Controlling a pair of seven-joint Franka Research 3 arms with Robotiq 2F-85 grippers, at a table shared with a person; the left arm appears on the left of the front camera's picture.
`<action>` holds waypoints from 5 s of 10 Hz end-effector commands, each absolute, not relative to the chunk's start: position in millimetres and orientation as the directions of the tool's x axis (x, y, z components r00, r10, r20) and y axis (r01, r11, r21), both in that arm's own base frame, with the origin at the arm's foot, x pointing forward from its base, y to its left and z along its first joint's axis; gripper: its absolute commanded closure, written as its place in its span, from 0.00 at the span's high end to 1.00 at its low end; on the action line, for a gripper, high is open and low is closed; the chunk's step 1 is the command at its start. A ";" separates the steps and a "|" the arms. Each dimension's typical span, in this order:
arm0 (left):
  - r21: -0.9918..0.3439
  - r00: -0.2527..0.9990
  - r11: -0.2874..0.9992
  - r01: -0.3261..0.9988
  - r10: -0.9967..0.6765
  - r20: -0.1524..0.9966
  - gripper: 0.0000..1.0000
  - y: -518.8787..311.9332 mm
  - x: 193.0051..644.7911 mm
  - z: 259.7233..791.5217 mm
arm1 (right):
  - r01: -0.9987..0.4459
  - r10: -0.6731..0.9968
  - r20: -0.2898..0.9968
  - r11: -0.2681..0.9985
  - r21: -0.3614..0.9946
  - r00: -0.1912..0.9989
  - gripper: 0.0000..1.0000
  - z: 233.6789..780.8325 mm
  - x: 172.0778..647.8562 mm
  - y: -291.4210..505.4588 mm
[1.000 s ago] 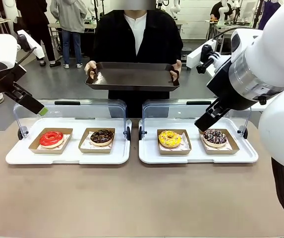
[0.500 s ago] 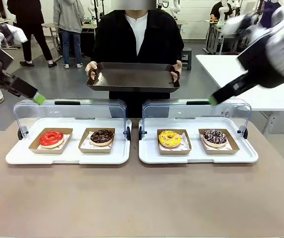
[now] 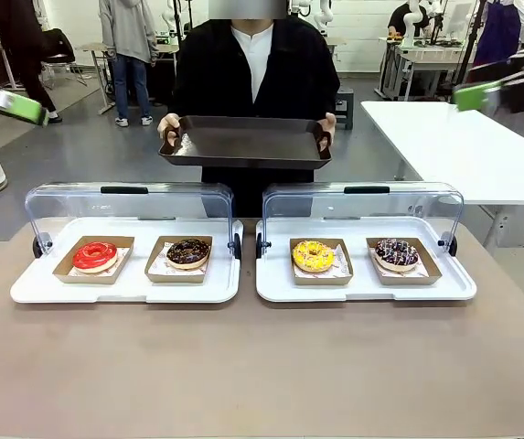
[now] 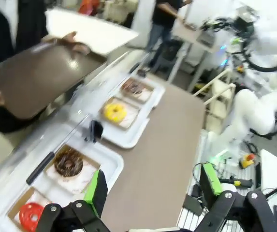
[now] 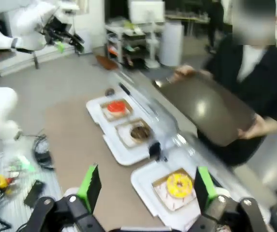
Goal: Provide the desired donut to the person.
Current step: Pick up and lift the Paper togo box containing the Donut pointed at by the person.
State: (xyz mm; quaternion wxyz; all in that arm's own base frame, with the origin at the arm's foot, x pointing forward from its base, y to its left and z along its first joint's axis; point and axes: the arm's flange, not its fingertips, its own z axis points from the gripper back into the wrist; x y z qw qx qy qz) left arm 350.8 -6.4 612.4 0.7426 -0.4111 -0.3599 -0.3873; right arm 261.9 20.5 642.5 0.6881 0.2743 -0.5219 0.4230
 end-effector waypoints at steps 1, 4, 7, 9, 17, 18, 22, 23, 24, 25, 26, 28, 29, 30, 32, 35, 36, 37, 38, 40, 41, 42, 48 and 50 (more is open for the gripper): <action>-0.349 0.421 0.275 0.896 -0.276 0.864 1.00 13.0 362.3 609.2 | -0.912 0.163 0.980 0.408 0.041 0.117 1.00 596.0 253.4 -15.5; -0.312 0.428 0.405 0.860 -0.237 0.872 1.00 43.9 379.2 602.4 | -0.747 0.091 0.936 0.630 0.211 0.341 1.00 599.0 279.7 -37.7; -0.303 0.460 0.480 0.823 -0.251 0.852 1.00 58.7 387.5 593.7 | -0.627 0.163 0.861 0.750 0.208 0.481 1.00 615.8 302.5 -23.2; -0.300 0.469 0.489 0.819 -0.269 0.841 1.00 62.2 389.9 591.5 | -0.644 0.223 0.843 0.745 0.177 0.490 1.00 617.0 311.2 -19.7; -0.312 0.494 0.506 0.804 -0.275 0.825 1.00 60.3 388.4 589.5 | -0.643 0.223 0.844 0.746 0.175 0.488 1.00 612.8 312.8 -13.1; -0.312 0.494 0.506 0.804 -0.275 0.825 1.00 60.3 388.4 589.5 | -0.643 0.223 0.844 0.746 0.175 0.488 1.00 612.8 312.8 -13.1; -0.350 0.499 0.434 0.830 -0.300 0.813 1.00 60.9 391.3 586.3 | -0.631 0.203 0.832 0.747 0.209 0.516 1.00 614.2 323.8 -19.9; -0.327 0.478 0.418 0.848 -0.334 0.812 1.00 56.0 388.5 586.1 | -0.658 0.208 0.835 0.720 0.221 0.509 1.00 617.8 341.5 -27.9; -0.320 0.469 0.406 0.856 -0.350 0.810 1.00 54.0 386.8 586.4 | -0.722 0.231 0.828 0.639 0.267 0.511 1.00 622.3 361.9 -39.3; -0.313 0.457 0.391 0.866 -0.362 0.812 1.00 54.7 384.2 587.0 | -0.752 0.255 0.829 0.602 0.267 0.498 1.00 624.5 375.9 -48.5; -0.311 0.450 0.378 0.872 -0.369 0.813 1.00 56.7 383.5 586.8 | -0.818 0.289 0.848 0.516 0.252 0.444 1.00 623.9 383.3 -54.4; -0.327 0.448 0.353 0.877 -0.352 0.822 1.00 66.1 383.5 586.9 | -0.888 0.348 0.855 0.392 0.239 0.384 1.00 615.6 389.9 -63.6; -0.331 0.451 0.356 0.874 -0.342 0.825 1.00 67.1 385.0 587.2 | -0.883 0.350 0.850 0.401 0.243 0.393 1.00 612.0 393.3 -65.7; -0.329 0.448 0.351 0.877 -0.345 0.825 1.00 65.2 385.9 586.2 | -0.886 0.348 0.854 0.397 0.239 0.386 1.00 610.0 394.2 -66.2; -0.341 0.469 0.371 0.864 -0.343 0.814 1.00 59.0 379.4 586.2 | -0.882 0.329 0.863 0.408 0.235 0.382 1.00 615.1 380.9 -58.9; -0.341 0.469 0.371 0.864 -0.343 0.814 1.00 59.0 379.4 586.2 | -0.882 0.329 0.863 0.408 0.235 0.382 1.00 615.1 380.9 -58.9; -0.341 0.469 0.371 0.864 -0.343 0.814 1.00 59.0 379.4 586.2 | -0.882 0.329 0.863 0.408 0.235 0.382 1.00 615.1 380.9 -58.9; -0.341 0.469 0.371 0.864 -0.343 0.814 1.00 59.0 379.4 586.2 | -0.882 0.329 0.863 0.408 0.235 0.382 1.00 615.1 380.9 -58.9; -0.341 0.469 0.371 0.864 -0.343 0.814 1.00 59.0 379.4 586.2 | -0.882 0.329 0.863 0.408 0.235 0.382 1.00 615.1 380.9 -58.9; -0.341 0.469 0.371 0.864 -0.343 0.814 1.00 59.0 379.4 586.2 | -0.882 0.329 0.863 0.408 0.235 0.382 1.00 615.1 380.9 -58.9; -0.341 0.469 0.371 0.864 -0.343 0.814 1.00 59.0 379.4 586.2 | -0.882 0.329 0.863 0.408 0.235 0.382 1.00 615.1 380.9 -58.9; -0.341 0.469 0.371 0.864 -0.343 0.814 1.00 59.0 379.4 586.2 | -0.882 0.329 0.863 0.408 0.235 0.382 1.00 615.1 380.9 -58.9; -0.342 0.472 0.374 0.862 -0.349 0.810 1.00 59.9 381.4 585.8 | -0.882 0.329 0.863 0.408 0.235 0.382 1.00 615.1 380.9 -58.9; -0.280 0.379 0.257 0.925 -0.587 0.715 1.00 38.8 404.4 591.7 | -0.882 0.329 0.863 0.408 0.235 0.382 1.00 615.1 380.9 -58.9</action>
